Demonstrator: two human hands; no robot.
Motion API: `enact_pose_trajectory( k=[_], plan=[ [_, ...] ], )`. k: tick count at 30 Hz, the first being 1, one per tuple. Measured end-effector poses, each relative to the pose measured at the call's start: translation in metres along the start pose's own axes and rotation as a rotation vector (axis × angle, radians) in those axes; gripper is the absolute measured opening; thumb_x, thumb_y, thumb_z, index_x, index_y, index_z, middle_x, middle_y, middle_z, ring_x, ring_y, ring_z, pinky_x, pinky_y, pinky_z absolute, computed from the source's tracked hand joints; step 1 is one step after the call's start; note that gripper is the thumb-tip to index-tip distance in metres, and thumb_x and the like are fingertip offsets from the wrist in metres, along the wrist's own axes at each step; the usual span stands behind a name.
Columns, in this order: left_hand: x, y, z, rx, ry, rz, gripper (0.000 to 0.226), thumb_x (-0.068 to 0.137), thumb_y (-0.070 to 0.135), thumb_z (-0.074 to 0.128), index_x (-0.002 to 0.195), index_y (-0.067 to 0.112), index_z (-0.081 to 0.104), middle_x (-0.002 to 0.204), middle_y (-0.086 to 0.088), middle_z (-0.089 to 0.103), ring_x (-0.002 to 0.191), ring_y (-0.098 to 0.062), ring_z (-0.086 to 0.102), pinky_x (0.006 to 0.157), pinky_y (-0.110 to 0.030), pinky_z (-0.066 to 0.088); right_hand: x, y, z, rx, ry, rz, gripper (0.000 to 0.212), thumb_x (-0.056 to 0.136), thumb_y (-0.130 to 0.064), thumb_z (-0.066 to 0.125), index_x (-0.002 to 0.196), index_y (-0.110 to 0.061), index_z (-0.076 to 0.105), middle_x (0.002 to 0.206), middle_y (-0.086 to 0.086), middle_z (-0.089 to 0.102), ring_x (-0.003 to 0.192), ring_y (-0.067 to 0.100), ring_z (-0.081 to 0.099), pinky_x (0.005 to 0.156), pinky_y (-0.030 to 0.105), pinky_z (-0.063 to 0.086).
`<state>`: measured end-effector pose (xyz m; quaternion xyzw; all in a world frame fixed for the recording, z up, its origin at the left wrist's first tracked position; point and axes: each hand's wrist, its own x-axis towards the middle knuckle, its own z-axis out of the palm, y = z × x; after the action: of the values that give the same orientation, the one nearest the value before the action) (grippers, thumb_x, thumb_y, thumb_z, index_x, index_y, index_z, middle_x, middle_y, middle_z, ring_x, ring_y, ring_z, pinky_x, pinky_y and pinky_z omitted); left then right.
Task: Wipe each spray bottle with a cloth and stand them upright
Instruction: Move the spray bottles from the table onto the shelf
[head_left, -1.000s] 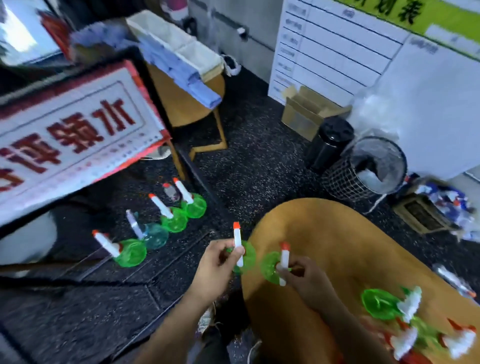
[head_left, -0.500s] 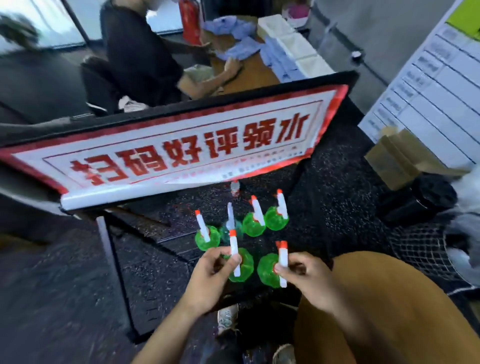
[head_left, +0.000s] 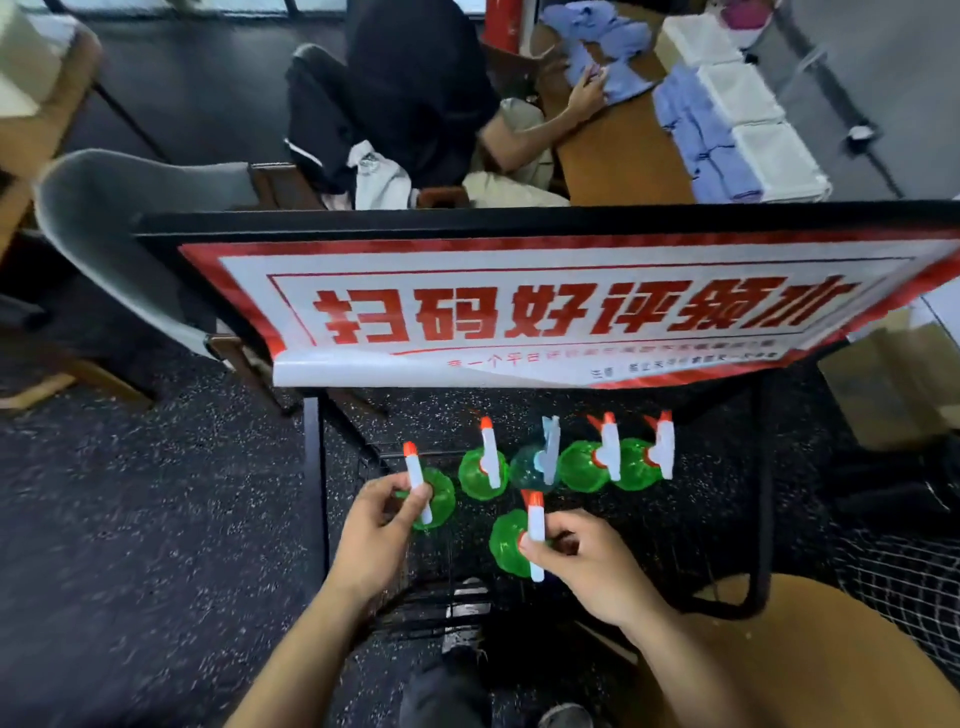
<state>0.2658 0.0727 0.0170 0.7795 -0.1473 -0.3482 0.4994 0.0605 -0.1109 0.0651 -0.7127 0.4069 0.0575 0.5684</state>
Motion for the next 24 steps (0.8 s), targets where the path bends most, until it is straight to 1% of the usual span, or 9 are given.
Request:
enact_pose_trajectory(
  k=[5, 8, 10, 12, 14, 18, 20, 22, 24],
  plan=[
    [0.028, -0.012, 0.001, 0.005, 0.055, -0.002, 0.044, 0.091, 0.068, 0.064, 0.100, 0.028, 0.077, 0.102, -0.006, 0.073, 0.092, -0.023, 0.068, 0.079, -0.037, 0.049, 0.011, -0.005, 0.011, -0.033, -0.023, 0.013, 0.008, 0.089, -0.038, 0.081, 0.091, -0.031, 0.078, 0.099, -0.006, 0.068, 0.088, 0.004, 0.065, 0.076, 0.012, 0.043],
    [0.040, -0.013, 0.006, 0.016, 0.051, -0.024, 0.046, 0.088, 0.071, 0.062, 0.099, 0.029, 0.075, 0.097, 0.000, 0.068, 0.096, -0.043, 0.063, 0.083, -0.054, 0.053, 0.013, -0.007, 0.013, -0.046, -0.015, 0.019, 0.006, 0.089, -0.036, 0.081, 0.091, -0.032, 0.078, 0.099, -0.007, 0.068, 0.088, 0.001, 0.064, 0.076, 0.010, 0.044],
    [0.048, -0.015, 0.008, 0.009, 0.038, -0.052, 0.040, 0.091, 0.066, 0.064, 0.100, 0.029, 0.074, 0.096, 0.001, 0.063, 0.097, -0.049, 0.059, 0.090, -0.061, 0.053, 0.015, -0.006, 0.012, -0.050, -0.002, 0.027, 0.006, 0.088, -0.036, 0.082, 0.090, -0.032, 0.078, 0.100, -0.007, 0.069, 0.088, 0.000, 0.064, 0.075, 0.010, 0.044],
    [0.053, -0.013, 0.009, 0.021, 0.022, -0.073, 0.028, 0.097, 0.056, 0.067, 0.099, 0.028, 0.073, 0.095, 0.000, 0.062, 0.077, -0.030, 0.057, 0.090, -0.061, 0.054, 0.016, -0.004, 0.011, -0.052, 0.007, 0.044, 0.008, 0.087, -0.039, 0.082, 0.092, -0.033, 0.078, 0.101, -0.008, 0.069, 0.089, 0.001, 0.065, 0.076, 0.011, 0.044],
    [0.056, -0.012, 0.010, 0.038, 0.003, -0.076, 0.022, 0.101, 0.048, 0.066, 0.096, 0.027, 0.073, 0.097, -0.002, 0.065, 0.076, -0.013, 0.052, 0.086, -0.055, 0.055, 0.017, -0.002, 0.008, -0.057, 0.013, 0.057, 0.010, 0.087, -0.040, 0.082, 0.093, -0.033, 0.078, 0.101, -0.008, 0.069, 0.090, 0.002, 0.065, 0.077, 0.012, 0.044],
    [0.056, -0.009, 0.011, 0.061, -0.014, -0.076, 0.020, 0.103, 0.042, 0.066, 0.093, 0.027, 0.074, 0.105, -0.005, 0.073, 0.092, -0.020, 0.065, 0.086, -0.041, 0.050, 0.013, 0.000, 0.002, -0.050, 0.031, 0.068, 0.009, 0.088, -0.037, 0.081, 0.095, -0.033, 0.077, 0.102, -0.009, 0.067, 0.089, -0.002, 0.064, 0.076, 0.010, 0.045],
    [0.055, -0.004, 0.013, 0.063, -0.022, -0.074, 0.020, 0.104, 0.033, 0.065, 0.091, 0.021, 0.074, 0.096, -0.005, 0.074, 0.083, -0.012, 0.067, 0.078, -0.037, 0.051, 0.011, 0.002, 0.001, -0.043, 0.041, 0.069, 0.009, 0.089, -0.036, 0.081, 0.095, -0.032, 0.077, 0.102, -0.008, 0.067, 0.089, -0.003, 0.063, 0.076, 0.009, 0.044],
    [0.052, 0.003, 0.015, 0.069, -0.026, -0.067, 0.020, 0.106, 0.025, 0.064, 0.092, 0.015, 0.074, 0.088, -0.004, 0.074, 0.068, 0.002, 0.062, 0.068, -0.025, 0.048, 0.010, 0.004, -0.001, -0.041, 0.041, 0.070, 0.009, 0.089, -0.035, 0.081, 0.095, -0.030, 0.077, 0.102, -0.007, 0.067, 0.088, -0.003, 0.063, 0.075, 0.009, 0.044],
    [0.050, 0.007, 0.015, 0.069, -0.029, -0.065, 0.020, 0.106, 0.023, 0.063, 0.095, 0.011, 0.074, 0.086, -0.005, 0.074, 0.063, 0.006, 0.060, 0.061, -0.014, 0.044, 0.008, 0.006, -0.003, -0.045, 0.039, 0.072, 0.009, 0.089, -0.035, 0.081, 0.096, -0.030, 0.077, 0.103, -0.007, 0.067, 0.088, -0.003, 0.063, 0.075, 0.009, 0.044]
  ],
)
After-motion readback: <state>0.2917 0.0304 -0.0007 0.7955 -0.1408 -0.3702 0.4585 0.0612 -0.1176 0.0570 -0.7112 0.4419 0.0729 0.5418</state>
